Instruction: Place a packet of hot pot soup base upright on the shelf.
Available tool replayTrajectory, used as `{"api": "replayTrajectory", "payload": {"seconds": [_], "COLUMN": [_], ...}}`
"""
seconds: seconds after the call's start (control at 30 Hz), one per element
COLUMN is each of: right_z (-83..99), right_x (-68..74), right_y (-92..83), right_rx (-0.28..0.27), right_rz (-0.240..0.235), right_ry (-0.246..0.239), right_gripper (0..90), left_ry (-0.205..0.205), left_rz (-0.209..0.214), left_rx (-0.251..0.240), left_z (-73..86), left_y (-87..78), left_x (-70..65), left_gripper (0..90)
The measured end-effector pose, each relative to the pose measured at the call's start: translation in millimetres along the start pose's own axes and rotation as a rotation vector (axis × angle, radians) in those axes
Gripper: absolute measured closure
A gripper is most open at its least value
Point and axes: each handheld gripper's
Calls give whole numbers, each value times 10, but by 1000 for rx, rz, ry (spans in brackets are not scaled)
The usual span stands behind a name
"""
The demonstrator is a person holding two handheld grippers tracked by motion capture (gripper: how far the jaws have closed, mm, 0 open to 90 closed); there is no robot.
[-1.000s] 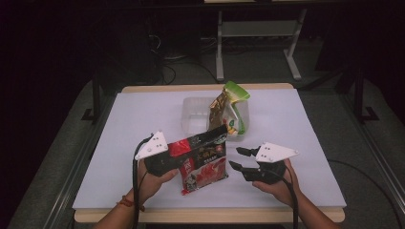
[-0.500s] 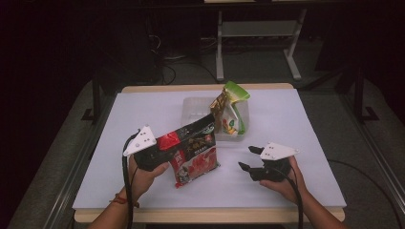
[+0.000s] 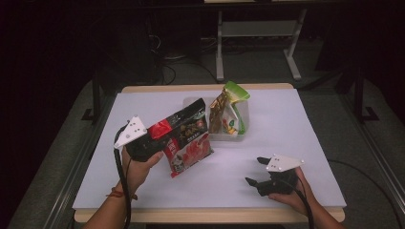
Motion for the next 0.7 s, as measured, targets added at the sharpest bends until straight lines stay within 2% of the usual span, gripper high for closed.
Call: {"api": "replayTrajectory", "payload": {"seconds": [0.07,0.2,0.47,0.7], "right_z": [-1,-3,27,22], "right_x": [-24,-36,-64,-39], "right_y": [-3,-3,-13,12], "right_rx": [10,13,6,17], "right_rz": [24,39,47,35], "right_ry": [-11,-19,13,7], "right_gripper": [200,202,198,195], "left_ry": [7,-4,-16,-17], "left_rz": [-13,-39,-87,-133], "left_rx": [-4,-11,-19,-30], "left_z": [-27,-58,-108,-200], "left_y": [19,48,78,136], "left_x": [2,28,85,118], "left_gripper": [804,804,805,805]}}
Point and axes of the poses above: each handheld gripper's, and its own axes: y roughly forward along the jaws, z roughly out of its underside, x roughly to its left, and after that the axes turned 12 degrees about -y, right-handed
